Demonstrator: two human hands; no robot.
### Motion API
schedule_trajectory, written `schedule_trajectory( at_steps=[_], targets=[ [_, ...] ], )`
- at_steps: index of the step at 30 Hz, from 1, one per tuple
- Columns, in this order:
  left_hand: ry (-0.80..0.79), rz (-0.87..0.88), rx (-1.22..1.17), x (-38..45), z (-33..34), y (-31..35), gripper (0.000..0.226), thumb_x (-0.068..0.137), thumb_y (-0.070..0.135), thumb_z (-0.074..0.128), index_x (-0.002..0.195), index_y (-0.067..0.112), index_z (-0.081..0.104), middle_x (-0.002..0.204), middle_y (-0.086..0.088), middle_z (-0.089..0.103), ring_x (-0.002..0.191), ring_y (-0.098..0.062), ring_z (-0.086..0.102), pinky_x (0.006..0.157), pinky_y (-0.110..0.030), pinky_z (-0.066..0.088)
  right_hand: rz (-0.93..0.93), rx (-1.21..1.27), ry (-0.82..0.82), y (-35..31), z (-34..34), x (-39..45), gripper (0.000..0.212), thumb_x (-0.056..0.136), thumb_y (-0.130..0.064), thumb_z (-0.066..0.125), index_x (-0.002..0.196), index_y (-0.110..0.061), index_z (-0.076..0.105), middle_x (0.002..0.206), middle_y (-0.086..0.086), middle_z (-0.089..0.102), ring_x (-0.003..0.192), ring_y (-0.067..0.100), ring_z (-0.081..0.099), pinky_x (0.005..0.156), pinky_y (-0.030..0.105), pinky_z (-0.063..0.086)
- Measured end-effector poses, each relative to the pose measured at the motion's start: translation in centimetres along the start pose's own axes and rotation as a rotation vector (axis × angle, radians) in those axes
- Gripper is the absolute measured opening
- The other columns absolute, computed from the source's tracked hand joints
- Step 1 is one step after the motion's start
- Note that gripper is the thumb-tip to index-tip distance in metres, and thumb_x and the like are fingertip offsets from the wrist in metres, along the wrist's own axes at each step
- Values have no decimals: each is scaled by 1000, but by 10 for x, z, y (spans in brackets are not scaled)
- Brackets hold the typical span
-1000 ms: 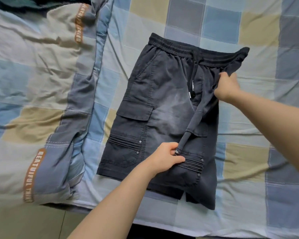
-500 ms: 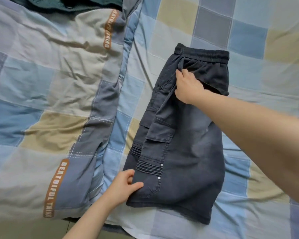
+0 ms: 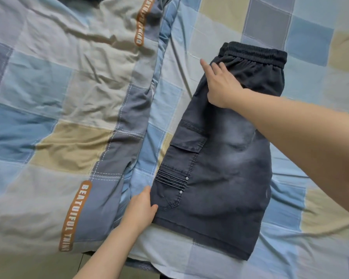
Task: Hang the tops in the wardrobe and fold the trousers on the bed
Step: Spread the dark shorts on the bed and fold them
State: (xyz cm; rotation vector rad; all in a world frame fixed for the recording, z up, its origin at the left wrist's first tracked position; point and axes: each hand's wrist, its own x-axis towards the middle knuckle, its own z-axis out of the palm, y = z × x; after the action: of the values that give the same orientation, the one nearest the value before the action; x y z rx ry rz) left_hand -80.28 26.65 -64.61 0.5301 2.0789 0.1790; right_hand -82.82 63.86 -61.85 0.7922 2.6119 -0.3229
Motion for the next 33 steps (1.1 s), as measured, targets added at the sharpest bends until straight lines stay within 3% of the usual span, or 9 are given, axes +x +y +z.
schedule_trajectory(
  at_steps=[3,7,10,14,16,19,23,28,33],
  targets=[
    [-42,-36,40,1,1,-6,22,90,17,60,111,14,57,99,-7,67,100,-29,59,74,-30,42,23,135,248,13,0,-19,75,82,3,43,151,-8,16,149,17,33,141,36,23,116,40,23],
    [-101,-65,109,2,-1,-9,17,87,20,66,79,18,51,70,4,52,82,-25,56,61,-29,36,235,440,462,48,10,-60,62,80,0,42,140,-9,36,130,12,49,121,29,41,104,35,34],
    [-155,-80,176,5,0,-2,15,89,23,65,88,14,54,80,-3,59,88,-27,60,66,-30,44,514,670,533,83,43,-123,51,79,1,42,128,-8,45,112,12,55,105,28,51,90,27,37],
    [-225,-137,179,13,-5,2,24,85,33,68,85,13,53,79,-1,61,84,-24,62,68,-29,47,1005,1017,287,101,115,-212,27,89,1,44,114,-7,51,89,12,58,82,33,62,80,43,52],
    [-216,-178,153,16,-8,6,35,82,44,70,88,13,56,86,-3,66,86,-23,63,76,-32,52,1106,1255,94,95,140,-246,9,95,-6,44,96,-9,53,78,12,53,57,21,57,55,34,52],
    [-5,-139,78,22,-6,25,38,82,52,68,91,16,61,97,-5,70,96,-29,62,83,-37,51,1175,1479,-153,87,154,-280,34,101,-33,39,75,-14,50,61,4,48,40,12,38,41,19,32],
    [239,-89,-246,39,-9,61,35,87,48,65,96,15,62,94,-3,68,99,-30,60,80,-37,43,1166,1794,-232,84,154,-286,49,98,-50,39,79,-14,65,65,2,62,52,17,53,52,25,41],
    [289,-168,-423,62,-6,76,19,91,34,63,93,16,65,97,-7,69,98,-30,62,87,-38,48,1061,1955,-6,89,143,-276,15,94,-23,60,79,-18,61,73,-4,63,61,10,55,62,27,42],
    [265,-188,-308,70,-1,72,31,93,31,62,110,6,66,112,-13,68,103,-32,61,91,-40,48,1042,2182,583,97,146,-292,24,92,0,57,76,-16,49,72,2,61,62,11,60,64,25,52]
  ],
)
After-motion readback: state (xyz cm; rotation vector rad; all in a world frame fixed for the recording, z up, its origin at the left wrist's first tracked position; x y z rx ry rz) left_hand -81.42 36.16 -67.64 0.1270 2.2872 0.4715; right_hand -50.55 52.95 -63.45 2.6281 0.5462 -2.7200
